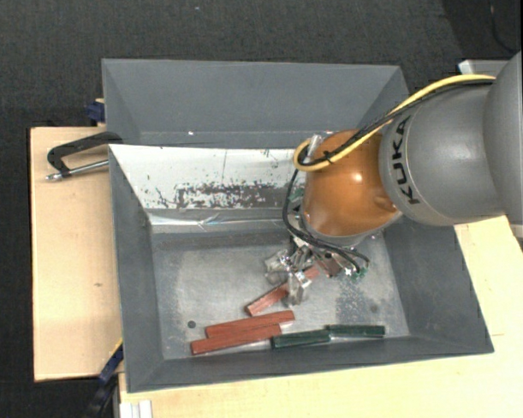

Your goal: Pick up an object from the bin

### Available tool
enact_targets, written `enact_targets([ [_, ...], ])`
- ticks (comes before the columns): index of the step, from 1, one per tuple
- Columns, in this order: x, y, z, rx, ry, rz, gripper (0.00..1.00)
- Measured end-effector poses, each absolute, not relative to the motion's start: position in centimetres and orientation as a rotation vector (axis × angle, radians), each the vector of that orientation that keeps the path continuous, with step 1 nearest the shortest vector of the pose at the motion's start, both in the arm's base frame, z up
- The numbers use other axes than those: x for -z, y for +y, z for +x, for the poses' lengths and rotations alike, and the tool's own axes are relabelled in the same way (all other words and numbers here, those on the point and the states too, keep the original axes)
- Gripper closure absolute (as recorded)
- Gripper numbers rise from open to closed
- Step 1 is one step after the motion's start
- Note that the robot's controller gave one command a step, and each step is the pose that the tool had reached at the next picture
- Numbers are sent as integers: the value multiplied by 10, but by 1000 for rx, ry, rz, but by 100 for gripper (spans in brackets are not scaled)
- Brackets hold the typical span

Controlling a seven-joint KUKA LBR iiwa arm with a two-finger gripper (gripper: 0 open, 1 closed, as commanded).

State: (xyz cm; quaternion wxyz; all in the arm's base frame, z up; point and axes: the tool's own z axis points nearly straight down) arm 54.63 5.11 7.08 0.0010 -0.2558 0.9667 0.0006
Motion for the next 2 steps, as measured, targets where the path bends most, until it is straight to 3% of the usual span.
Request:
enact_targets([
  [1, -71, 51, 546, -2, 3035, -803, 100],
  [2, -204, 55, 542, -1, 3007, -891, 100],
])
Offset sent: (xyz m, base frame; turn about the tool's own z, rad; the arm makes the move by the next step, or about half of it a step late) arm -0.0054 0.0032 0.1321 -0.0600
